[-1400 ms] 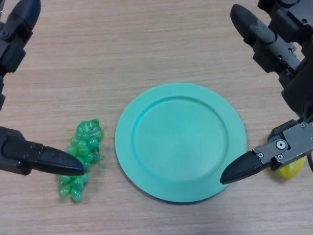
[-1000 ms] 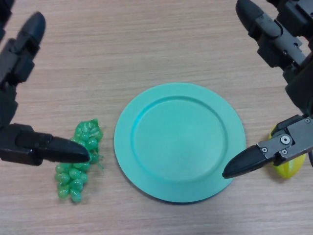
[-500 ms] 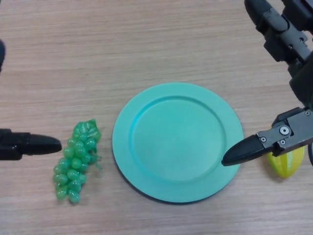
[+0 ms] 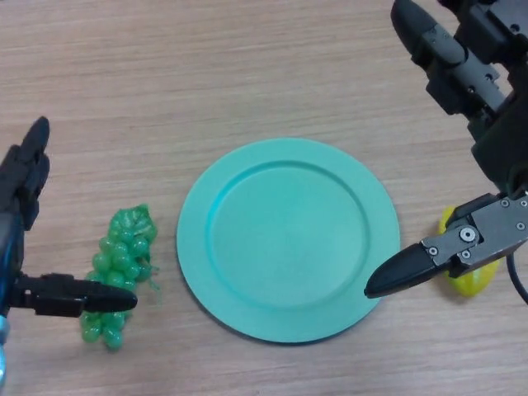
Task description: Pick up the green grapes and place it on the plate
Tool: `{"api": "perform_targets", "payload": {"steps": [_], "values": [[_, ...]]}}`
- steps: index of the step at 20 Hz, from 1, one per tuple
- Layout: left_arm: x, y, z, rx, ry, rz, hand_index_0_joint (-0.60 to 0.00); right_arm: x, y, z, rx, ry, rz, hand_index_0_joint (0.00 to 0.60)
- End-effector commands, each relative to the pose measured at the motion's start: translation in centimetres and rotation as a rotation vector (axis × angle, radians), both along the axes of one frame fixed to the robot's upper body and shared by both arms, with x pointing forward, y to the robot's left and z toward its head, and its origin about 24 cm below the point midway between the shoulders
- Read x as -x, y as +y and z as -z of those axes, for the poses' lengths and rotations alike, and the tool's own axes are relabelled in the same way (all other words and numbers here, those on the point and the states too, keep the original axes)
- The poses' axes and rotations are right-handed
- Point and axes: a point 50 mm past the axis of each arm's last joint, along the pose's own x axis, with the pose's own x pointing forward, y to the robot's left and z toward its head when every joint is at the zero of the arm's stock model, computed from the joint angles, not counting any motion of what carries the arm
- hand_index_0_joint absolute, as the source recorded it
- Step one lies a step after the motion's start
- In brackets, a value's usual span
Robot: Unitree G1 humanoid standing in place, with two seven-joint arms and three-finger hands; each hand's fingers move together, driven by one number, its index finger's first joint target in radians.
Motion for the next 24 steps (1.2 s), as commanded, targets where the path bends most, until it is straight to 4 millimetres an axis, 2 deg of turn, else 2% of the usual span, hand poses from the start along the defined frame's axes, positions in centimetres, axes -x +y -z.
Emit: {"api": "perform_targets", "payload": {"steps": [1, 6, 9, 14, 15, 16, 17, 18, 19, 20, 21, 24], "values": [[0.4, 0.1, -1.8, -0.102, -0.14, -0.013, 0.0, 1.5, -0.6, -2.6, -0.043, -0.204, 0.011, 0.0], [-0.1, 0.1, 0.8, -0.183, -0.015, -0.038, 0.0, 1.7, -0.8, -2.7, -0.044, -0.213, 0.013, 0.0], [-0.5, -0.4, 1.5, -0.229, 0.024, -0.029, 0.0, 1.8, -0.9, -2.8, -0.047, -0.216, 0.014, 0.0], [-0.4, -0.4, 3.0, -0.444, 0.096, -0.067, 0.0, 2.0, -1.2, -2.8, -0.055, -0.216, 0.017, 0.0], [-0.4, -0.4, 3.0, -0.451, 0.097, -0.069, -0.05, 2.0, -1.2, -2.8, -0.055, -0.216, 0.017, 0.0], [-0.2, -0.3, 3.1, -0.465, 0.1, -0.075, -0.199, 2.0, -1.3, -2.8, -0.055, -0.216, 0.017, 0.0], [-0.1, -0.2, 3.2, -0.481, 0.102, -0.083, -0.3, 2.1, -1.3, -2.8, -0.056, -0.216, 0.017, 0.0], [0.1, 0.3, 3.2, -0.517, 0.096, -0.106, -0.449, 2.1, -1.3, -2.8, -0.055, -0.214, 0.019, 0.0], [0.2, 0.7, 3.1, -0.541, 0.085, -0.132, -0.549, 2.1, -1.3, -2.8, -0.054, -0.212, 0.021, 0.0], [0.3, 0.9, 2.7, -0.535, 0.067, -0.133, -0.6, 2.1, -1.2, -2.7, -0.053, -0.209, 0.021, 0.0], [0.3, 0.6, 2.4, -0.483, 0.059, -0.111, -0.6, 2.1, -1.2, -2.7, -0.054, -0.208, 0.02, 0.0], [1.0, 0.8, 0.0, -0.105, 0.003, -0.12, -0.6, 2.1, -1.1, -2.7, -0.053, -0.208, 0.016, 0.0]]}}
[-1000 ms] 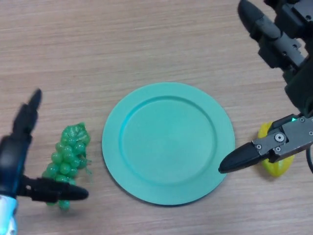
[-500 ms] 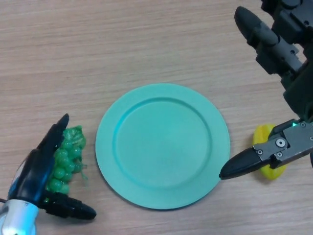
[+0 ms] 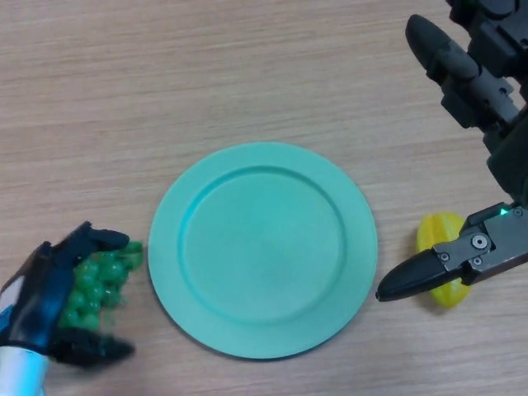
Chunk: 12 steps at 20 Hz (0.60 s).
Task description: Pick up the green grapes and place it on the plate
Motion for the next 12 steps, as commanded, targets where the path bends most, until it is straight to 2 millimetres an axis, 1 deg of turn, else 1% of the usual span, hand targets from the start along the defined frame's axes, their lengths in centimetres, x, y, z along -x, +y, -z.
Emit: {"api": "perform_targets", "payload": {"steps": [1, 3, 7, 11, 12], "values": [[0.2, 2.0, -3.8, 0.06, -0.183, -0.069, -0.6, 1.7, -0.3, -2.9, -0.072, -0.24, -0.026, 0.0], [0.4, 2.0, -4.4, 0.078, -0.192, -0.065, -0.6, 1.7, -0.3, -2.9, -0.072, -0.239, -0.026, 0.0], [1.2, 2.1, -6.6, 0.1, -0.262, -0.069, -0.6, 1.9, -0.3, -2.8, -0.077, -0.243, -0.026, 0.0], [2.4, 1.6, -10.0, 0.158, -0.339, -0.037, -0.6, 2.0, -0.3, -2.9, -0.079, -0.242, -0.028, 0.0], [2.8, 0.9, -10.9, 0.161, -0.351, -0.005, -0.6, 2.0, -0.2, -2.9, -0.08, -0.246, -0.028, 0.0]]}}
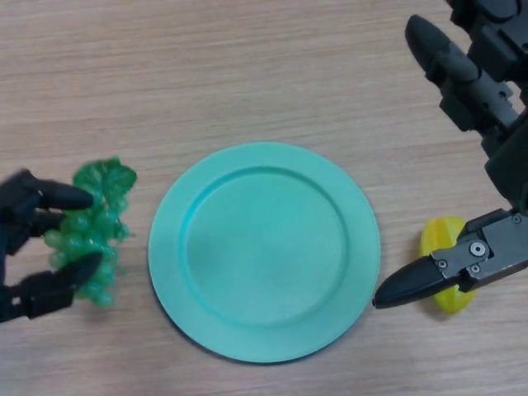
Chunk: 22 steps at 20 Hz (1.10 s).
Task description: Pick up the green grapes and place it on the plate
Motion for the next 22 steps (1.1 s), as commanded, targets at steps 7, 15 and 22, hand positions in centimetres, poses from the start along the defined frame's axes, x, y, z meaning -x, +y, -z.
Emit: {"api": "perform_targets", "payload": {"steps": [7, 15, 22], "values": [[0.8, -6.1, -6.6, 0.039, -0.176, 0.29, -0.6, 1.6, -0.4, -3.1, -0.075, -0.23, -0.013, 0.0], [0.4, -8.4, -7.6, 0.084, -0.241, 0.387, -0.151, 1.7, -0.8, -3.1, -0.072, -0.244, -0.003, 0.0], [0.1, -7.8, -8.3, -0.038, -0.286, 0.319, 0.0, 1.4, -0.8, -3.1, -0.057, -0.237, 0.013, 0.0]]}}
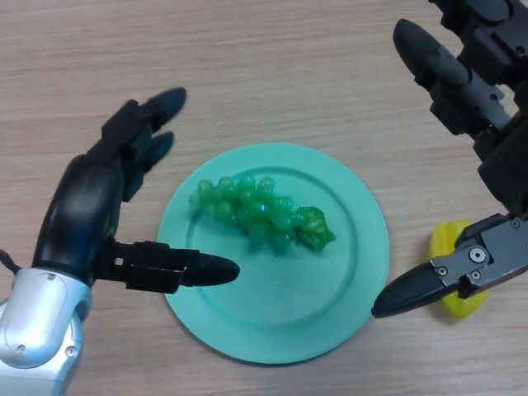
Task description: Pick up the green grapes and place it on the plate
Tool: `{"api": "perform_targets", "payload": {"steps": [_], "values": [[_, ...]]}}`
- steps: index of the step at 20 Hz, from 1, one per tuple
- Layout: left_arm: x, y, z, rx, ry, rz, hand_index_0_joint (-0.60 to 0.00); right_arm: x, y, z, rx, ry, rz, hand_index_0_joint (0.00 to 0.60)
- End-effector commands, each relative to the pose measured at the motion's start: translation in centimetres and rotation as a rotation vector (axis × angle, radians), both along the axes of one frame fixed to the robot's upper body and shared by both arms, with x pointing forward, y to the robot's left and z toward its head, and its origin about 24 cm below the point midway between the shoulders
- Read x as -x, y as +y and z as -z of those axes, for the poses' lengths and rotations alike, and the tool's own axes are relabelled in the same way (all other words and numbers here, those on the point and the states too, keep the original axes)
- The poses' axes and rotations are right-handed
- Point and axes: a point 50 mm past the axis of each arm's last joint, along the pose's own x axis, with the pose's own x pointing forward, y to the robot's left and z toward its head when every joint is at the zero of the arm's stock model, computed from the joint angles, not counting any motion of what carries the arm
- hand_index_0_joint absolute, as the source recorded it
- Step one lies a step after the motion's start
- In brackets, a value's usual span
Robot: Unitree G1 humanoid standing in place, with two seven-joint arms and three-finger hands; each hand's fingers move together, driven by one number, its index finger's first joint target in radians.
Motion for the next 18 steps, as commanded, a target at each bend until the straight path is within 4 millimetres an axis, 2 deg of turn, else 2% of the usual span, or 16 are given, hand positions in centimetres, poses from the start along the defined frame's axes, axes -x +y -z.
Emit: {"api": "perform_targets", "payload": {"steps": [1, 4, 8, 12, 18], "values": [[1.6, 0.5, -4.8, 0.003, -0.302, 0.02, 0.0, 1.2, -1.0, -2.8, -0.021, -0.226, 0.057, 0.0], [3.4, 1.4, -7.7, 0.103, -0.381, 0.073, 0.0, 1.1, -0.9, -3.0, -0.022, -0.227, 0.059, 0.0], [5.5, 2.4, -10.0, 0.156, -0.475, 0.143, 0.0, 1.4, -1.2, -3.3, -0.034, -0.254, 0.064, 0.0], [5.9, 3.1, -10.4, 0.149, -0.495, 0.155, 0.0, 1.8, -1.4, -3.6, -0.051, -0.3, 0.067, 0.0], [5.8, 3.4, -9.7, 0.165, -0.457, 0.142, 0.0, 1.8, -0.9, -3.3, -0.07, -0.299, 0.056, 0.0]]}}
